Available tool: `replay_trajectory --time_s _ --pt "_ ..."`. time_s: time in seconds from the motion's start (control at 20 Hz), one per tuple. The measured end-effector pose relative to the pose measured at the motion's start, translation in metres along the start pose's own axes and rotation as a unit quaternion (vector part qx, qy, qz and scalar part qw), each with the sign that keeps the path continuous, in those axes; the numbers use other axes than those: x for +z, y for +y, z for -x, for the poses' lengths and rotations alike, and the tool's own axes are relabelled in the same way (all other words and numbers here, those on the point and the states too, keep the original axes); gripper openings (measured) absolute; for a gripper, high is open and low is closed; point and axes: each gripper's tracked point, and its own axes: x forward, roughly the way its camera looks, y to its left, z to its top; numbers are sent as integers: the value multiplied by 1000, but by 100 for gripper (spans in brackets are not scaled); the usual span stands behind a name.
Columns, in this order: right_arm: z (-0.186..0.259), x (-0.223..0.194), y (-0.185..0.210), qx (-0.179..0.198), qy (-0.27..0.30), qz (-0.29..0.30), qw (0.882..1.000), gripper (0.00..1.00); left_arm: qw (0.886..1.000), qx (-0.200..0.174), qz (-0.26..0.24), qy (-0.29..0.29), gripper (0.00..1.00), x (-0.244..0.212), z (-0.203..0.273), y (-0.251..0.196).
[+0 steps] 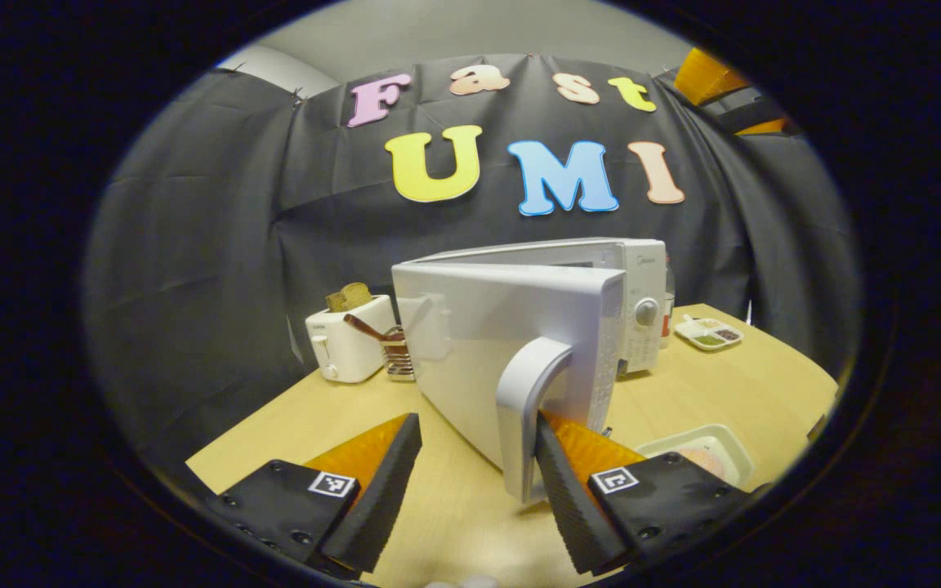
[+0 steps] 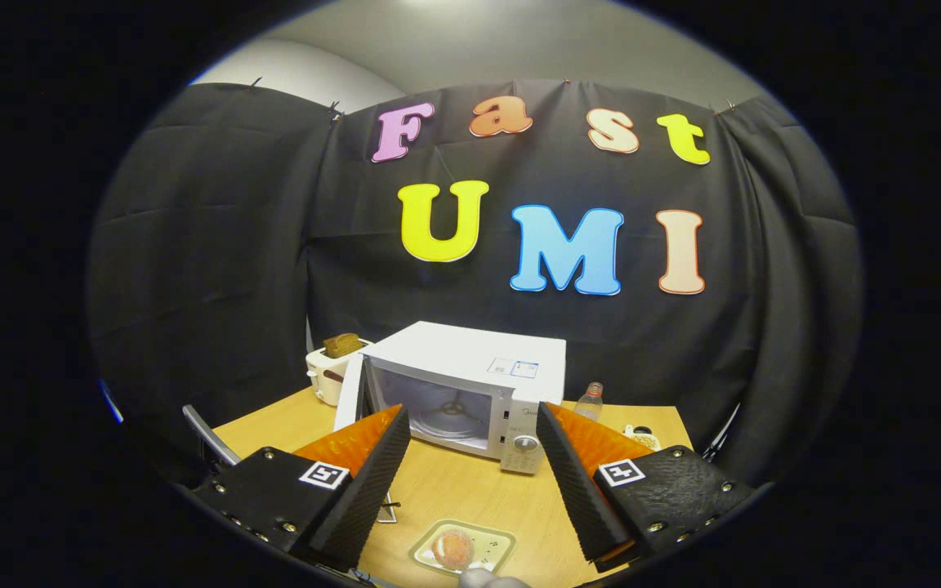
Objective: Open the microwave oven with the left hand, put the food in, and close the microwave oven.
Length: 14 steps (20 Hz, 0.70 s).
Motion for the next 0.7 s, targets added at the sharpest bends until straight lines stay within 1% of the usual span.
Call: replay_trajectory --time_s 0.1,0.15,0.2,0.3,0.35,0.4,0.45,0.55,0.6,0.65,0.7 --pt "0 -2 9 10 3 -3 1000 95 1000 12 -8 -1 92 -1 6 14" --pt "-2 -1 12 14 3 -3 1000 95 1000 18 -6 0 88 -3 9 23" --pt "-3 -1 16 17 2 -2 1000 95 1000 22 -3 3 92 -6 11 32" --pt "-6 -4 23 24 5 -1 1000 95 1000 26 7 8 89 -11 16 42" --pt "-7 -4 26 27 5 -1 1000 95 1000 25 12 8 92 -11 17 48" --pt "-9 -6 30 31 7 -3 1000 95 999 25 17 10 89 -14 19 53" --pt "-10 -7 32 32 8 -5 999 95 999 27 18 11 92 -13 19 57" --pt "-14 -12 42 40 14 -8 999 95 999 28 22 14 92 -16 24 67" --pt "-14 -14 47 44 17 -7 999 95 999 28 27 15 88 -18 28 73" --pt "-14 -14 52 48 17 -6 999 95 999 34 27 16 92 -17 33 79" --pt "-15 -14 55 49 18 -5 999 95 999 39 21 14 88 -19 37 85"
